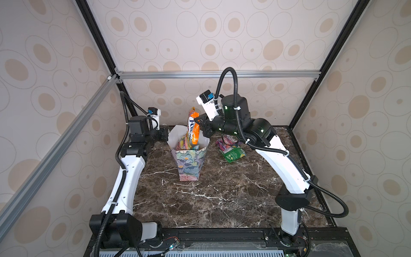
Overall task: Place the snacks into the paper bag
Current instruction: 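Carry the orange FOX'S packet over the bag held by the left gripper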
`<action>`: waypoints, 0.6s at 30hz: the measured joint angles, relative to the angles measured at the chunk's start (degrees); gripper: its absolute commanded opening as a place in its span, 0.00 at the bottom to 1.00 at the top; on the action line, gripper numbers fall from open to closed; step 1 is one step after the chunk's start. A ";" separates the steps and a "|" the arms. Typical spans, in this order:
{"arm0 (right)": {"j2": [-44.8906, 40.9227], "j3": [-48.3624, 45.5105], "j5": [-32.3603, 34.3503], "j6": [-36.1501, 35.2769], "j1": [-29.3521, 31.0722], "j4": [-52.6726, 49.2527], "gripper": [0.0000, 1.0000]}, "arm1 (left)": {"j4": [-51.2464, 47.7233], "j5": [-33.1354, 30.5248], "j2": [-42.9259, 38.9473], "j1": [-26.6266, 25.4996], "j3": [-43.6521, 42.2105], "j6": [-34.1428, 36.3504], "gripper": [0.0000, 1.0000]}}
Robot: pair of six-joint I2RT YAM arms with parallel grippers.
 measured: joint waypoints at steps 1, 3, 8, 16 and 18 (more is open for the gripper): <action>0.35 0.09 0.61 0.11 0.00 -0.90 0.00 | 0.02 0.00 -0.07 0.00 -0.07 0.00 0.00; 0.83 0.13 1.57 0.35 -0.07 -2.67 0.00 | 0.02 0.00 -0.28 0.00 -0.22 0.00 0.00; 1.60 0.44 3.30 1.25 -0.07 -5.35 0.00 | 0.02 0.02 -0.42 0.00 -0.26 0.00 0.00; 4.76 0.94 5.57 2.51 -0.07 -7.26 0.00 | 0.02 0.24 -0.46 0.00 -0.31 0.00 0.00; 5.46 0.96 6.25 2.56 -0.07 -8.07 0.00 | 0.02 0.26 -0.48 0.00 -0.31 0.00 0.00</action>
